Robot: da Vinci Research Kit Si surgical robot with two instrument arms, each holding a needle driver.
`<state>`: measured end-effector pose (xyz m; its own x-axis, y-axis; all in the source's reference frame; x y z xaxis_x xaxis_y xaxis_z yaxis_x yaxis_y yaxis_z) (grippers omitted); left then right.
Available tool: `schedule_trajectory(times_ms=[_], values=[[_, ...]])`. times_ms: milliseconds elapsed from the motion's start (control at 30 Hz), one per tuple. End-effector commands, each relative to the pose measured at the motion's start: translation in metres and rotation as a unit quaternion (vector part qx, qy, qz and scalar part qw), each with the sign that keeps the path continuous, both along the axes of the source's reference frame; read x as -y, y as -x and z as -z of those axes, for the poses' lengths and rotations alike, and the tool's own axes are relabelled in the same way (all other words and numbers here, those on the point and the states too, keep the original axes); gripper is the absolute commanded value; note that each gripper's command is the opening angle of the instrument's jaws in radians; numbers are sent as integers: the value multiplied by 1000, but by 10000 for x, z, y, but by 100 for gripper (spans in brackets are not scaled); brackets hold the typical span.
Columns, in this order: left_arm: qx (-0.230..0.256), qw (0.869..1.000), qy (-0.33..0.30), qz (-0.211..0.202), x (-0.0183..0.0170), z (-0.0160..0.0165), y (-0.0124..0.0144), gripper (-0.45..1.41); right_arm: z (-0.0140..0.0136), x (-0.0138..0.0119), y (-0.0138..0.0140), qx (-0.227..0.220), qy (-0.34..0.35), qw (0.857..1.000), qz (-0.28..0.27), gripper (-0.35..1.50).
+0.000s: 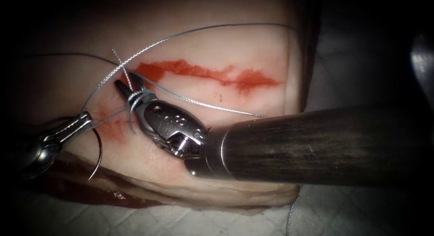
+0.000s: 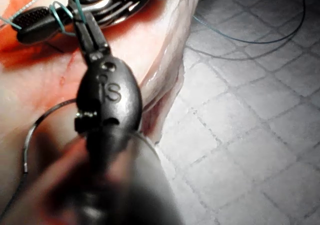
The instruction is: Wound Closure
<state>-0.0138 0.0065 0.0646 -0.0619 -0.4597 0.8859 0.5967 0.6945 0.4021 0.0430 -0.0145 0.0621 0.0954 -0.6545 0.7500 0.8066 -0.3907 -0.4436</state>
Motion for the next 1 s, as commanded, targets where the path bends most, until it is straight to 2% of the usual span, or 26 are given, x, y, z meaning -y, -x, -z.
schedule_trajectory(times_ms=[33,800,1000], values=[[0,1000,0,0,2,-5,5,-45,-3,-1,-8,-2,1,1000,1,27],[13,1000,20,10,-4,39,4,-45,-6,-4,-12,-3,1,1000,3,27],[10,1000,22,11,-2,44,6,-45,-6,-6,-11,-3,0,1000,2,19]])
